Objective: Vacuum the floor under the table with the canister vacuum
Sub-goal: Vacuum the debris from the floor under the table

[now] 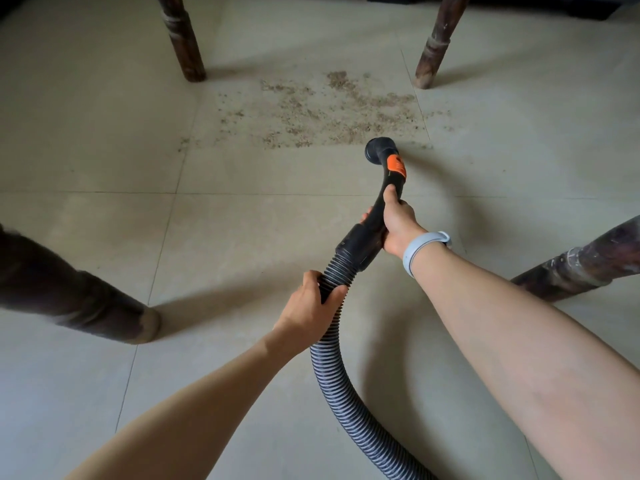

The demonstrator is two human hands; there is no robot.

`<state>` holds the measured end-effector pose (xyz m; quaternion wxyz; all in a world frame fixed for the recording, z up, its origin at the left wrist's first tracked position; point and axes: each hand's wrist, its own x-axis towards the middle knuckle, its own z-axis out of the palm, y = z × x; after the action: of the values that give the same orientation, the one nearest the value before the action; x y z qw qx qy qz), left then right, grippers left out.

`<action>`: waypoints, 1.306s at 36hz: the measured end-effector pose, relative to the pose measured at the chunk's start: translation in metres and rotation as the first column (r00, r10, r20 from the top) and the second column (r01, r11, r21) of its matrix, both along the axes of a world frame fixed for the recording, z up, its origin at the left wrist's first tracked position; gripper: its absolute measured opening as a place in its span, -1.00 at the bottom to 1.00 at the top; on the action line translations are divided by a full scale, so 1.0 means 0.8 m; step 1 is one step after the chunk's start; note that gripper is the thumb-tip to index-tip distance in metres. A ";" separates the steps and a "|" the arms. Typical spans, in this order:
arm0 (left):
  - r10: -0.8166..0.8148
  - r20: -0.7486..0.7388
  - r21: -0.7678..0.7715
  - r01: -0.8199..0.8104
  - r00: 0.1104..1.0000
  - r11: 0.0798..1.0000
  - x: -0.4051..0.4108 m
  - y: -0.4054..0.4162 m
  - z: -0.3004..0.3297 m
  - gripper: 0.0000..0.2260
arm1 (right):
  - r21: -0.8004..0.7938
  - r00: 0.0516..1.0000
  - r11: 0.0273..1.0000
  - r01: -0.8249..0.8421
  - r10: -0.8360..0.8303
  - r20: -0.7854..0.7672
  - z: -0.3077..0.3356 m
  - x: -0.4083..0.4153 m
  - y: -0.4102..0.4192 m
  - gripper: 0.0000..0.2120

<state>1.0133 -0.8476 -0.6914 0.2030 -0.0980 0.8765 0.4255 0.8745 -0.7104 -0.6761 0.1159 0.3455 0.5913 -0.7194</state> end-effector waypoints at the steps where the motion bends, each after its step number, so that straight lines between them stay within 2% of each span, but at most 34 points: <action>1: 0.017 0.005 0.008 -0.017 1.000 1.000 0.003 -0.004 0.001 -0.60 | -0.002 1.000 1.000 -0.010 0.010 -0.003 0.000 0.001 -0.006 -0.67; 8: 0.068 0.050 0.025 -0.069 0.996 0.997 0.029 -0.038 0.009 -0.57 | 0.020 0.986 0.986 -0.164 0.164 -0.013 0.004 0.017 -0.053 -0.65; 13: -0.040 0.100 -0.019 0.042 0.994 0.999 0.043 -0.079 0.012 -0.53 | 0.062 0.956 0.954 -0.293 0.294 -0.006 0.008 0.035 -0.087 -0.66; 18: -0.174 0.147 -0.073 0.186 0.974 0.980 0.054 -0.112 0.021 -0.57 | 0.170 0.918 0.905 -0.389 0.396 -0.006 0.011 0.056 -0.117 -0.70; 20: -0.231 0.171 -0.058 0.244 0.958 0.968 0.060 -0.122 0.026 -0.59 | 0.198 0.907 0.887 -0.417 0.421 0.024 0.008 0.070 -0.125 -0.67; 23: -0.327 0.245 0.018 0.333 0.913 0.943 0.067 -0.136 0.036 -0.65 | 0.131 0.904 0.894 -0.428 0.423 0.061 0.002 0.098 -0.135 -0.66; 26: -0.260 0.327 0.145 0.224 0.908 0.964 0.072 -0.152 0.041 -0.54 | 0.070 0.901 0.899 -0.433 0.428 0.072 -0.002 0.132 -0.150 -0.71; 29: -0.132 0.295 0.203 0.073 0.946 0.976 0.081 -0.158 0.045 -0.55 | 0.073 0.876 0.875 -0.479 0.471 0.100 -0.012 0.163 -0.167 -0.60; 31: -0.103 0.209 0.117 0.080 0.972 0.990 0.090 -0.156 0.043 -0.63 | 0.056 0.830 0.833 -0.550 0.538 0.145 -0.014 0.181 -0.174 -0.59; 34: -0.100 0.104 -0.059 0.106 0.990 0.993 0.103 -0.155 0.032 -0.74 | 0.005 0.763 0.776 -0.631 0.620 0.184 -0.009 0.196 -0.177 -0.76; 37: -0.139 0.122 -0.091 0.150 0.983 0.984 0.109 -0.167 0.028 -0.76 | -0.033 0.786 0.802 -0.596 0.592 0.177 0.000 0.185 -0.184 -0.82; 43: -0.278 0.273 -0.117 0.319 0.921 0.940 0.131 -0.197 0.038 -0.70 | -0.025 0.839 0.859 -0.511 0.505 0.202 0.010 0.146 -0.219 -0.61; 47: -0.248 0.341 -0.077 0.289 0.907 0.954 0.143 -0.204 0.041 -0.70 | 0.025 0.863 0.875 -0.483 0.471 0.184 0.009 0.149 -0.239 -0.78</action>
<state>1.1276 -1.0108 -0.6589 0.3957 -0.0580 0.8606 0.3153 0.9941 -0.9020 -0.6688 0.3287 0.2531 0.6711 -0.6144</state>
